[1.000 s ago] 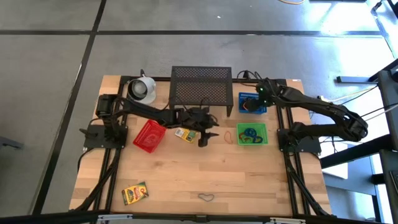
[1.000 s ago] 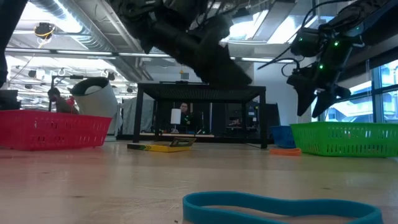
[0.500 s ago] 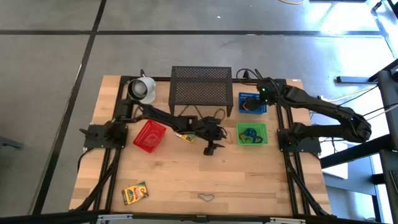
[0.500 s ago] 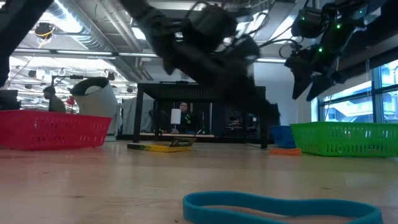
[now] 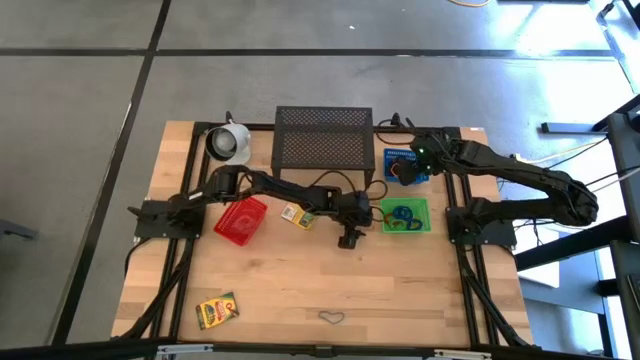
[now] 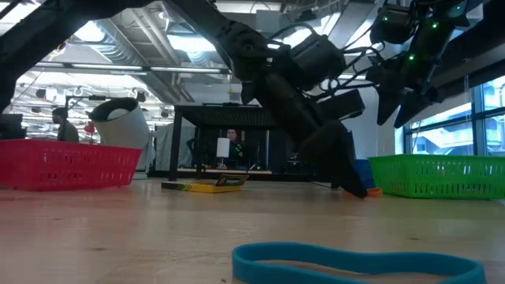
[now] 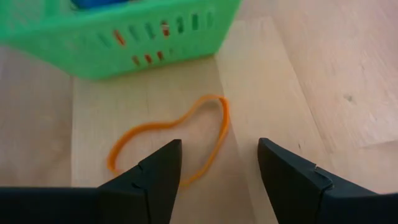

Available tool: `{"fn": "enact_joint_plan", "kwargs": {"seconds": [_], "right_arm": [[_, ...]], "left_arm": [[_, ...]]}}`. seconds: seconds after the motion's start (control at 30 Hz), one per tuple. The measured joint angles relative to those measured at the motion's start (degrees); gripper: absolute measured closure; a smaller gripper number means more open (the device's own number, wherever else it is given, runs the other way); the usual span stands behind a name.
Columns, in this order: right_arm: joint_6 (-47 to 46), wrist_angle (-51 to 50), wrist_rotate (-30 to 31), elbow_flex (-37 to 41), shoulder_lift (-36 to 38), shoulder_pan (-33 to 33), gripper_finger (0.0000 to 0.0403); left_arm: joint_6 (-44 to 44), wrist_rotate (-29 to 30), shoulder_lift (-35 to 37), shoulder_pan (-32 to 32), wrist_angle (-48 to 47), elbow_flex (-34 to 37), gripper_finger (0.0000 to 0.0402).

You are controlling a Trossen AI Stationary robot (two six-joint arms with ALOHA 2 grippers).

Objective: Pick & Place Office Desk Supplies
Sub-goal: Put the orange rubber band into the blue bin

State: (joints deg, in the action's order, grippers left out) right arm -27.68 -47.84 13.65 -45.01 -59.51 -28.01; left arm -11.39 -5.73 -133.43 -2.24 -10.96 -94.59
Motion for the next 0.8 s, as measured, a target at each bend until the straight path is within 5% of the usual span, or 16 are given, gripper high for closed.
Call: {"fn": "enact_joint_plan", "kwargs": {"seconds": [0.6, 0.8], "right_arm": [[-0.41, 1.51, 1.83, -0.02, 0.57, 6.58, 0.0123], [-0.22, 1.54, 4.70, -2.59, 2.92, 8.89, 0.0123]], "left_arm": [[2.76, -1.21, -0.33, -0.76, -7.10, 0.07, 0.0384], [4.80, -2.69, 1.10, -0.51, -6.15, 0.35, 0.0400]]}}
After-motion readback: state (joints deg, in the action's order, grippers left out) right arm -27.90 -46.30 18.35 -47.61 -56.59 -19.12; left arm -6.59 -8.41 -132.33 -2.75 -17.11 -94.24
